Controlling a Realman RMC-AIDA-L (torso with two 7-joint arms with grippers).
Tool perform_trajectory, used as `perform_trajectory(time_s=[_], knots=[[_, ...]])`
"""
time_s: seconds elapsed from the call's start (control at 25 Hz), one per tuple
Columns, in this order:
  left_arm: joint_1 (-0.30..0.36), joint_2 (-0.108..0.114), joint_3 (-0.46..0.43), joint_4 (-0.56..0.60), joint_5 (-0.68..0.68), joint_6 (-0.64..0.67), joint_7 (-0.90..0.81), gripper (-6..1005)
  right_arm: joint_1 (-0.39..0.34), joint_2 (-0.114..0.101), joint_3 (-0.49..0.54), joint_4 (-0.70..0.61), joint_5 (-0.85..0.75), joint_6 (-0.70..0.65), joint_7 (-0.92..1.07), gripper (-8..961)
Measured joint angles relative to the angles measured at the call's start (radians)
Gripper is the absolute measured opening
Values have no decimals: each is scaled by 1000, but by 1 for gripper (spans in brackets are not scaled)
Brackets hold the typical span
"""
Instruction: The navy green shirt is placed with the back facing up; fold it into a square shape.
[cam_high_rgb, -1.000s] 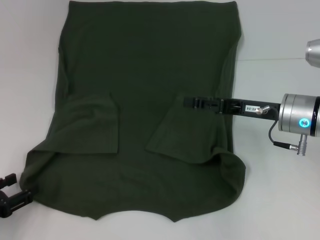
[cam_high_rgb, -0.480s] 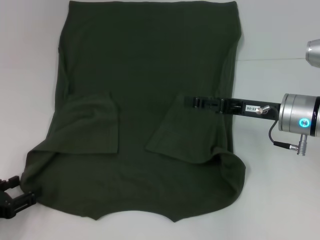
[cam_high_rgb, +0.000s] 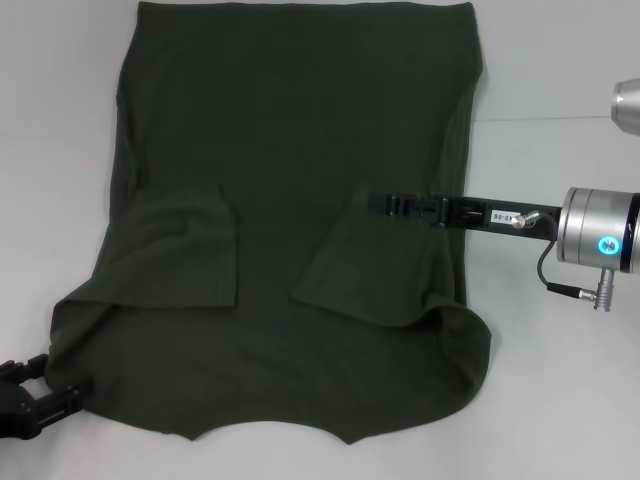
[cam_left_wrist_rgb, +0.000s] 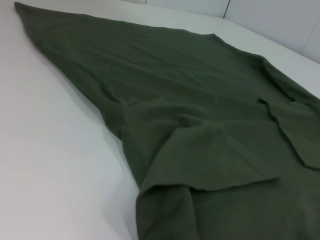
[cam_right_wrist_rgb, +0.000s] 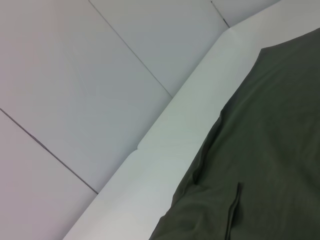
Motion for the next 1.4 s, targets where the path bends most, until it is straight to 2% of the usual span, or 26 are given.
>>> perform_trajectory(time_s=[0.36, 0.6, 1.36, 1.4], knots=[[-2, 1, 8, 1, 0, 1, -4, 762, -1, 0, 0, 2, 0, 0, 0, 702], [-5, 3, 11, 10, 1, 2, -16, 690, -1, 0, 0, 2, 0, 0, 0, 703], [-17, 1, 12, 22, 19, 17, -36, 45, -6, 0, 0, -1, 0, -4, 0, 703], [-20, 2, 12, 22, 18, 25, -41, 44, -7, -2, 0, -2, 0, -3, 1, 702]])
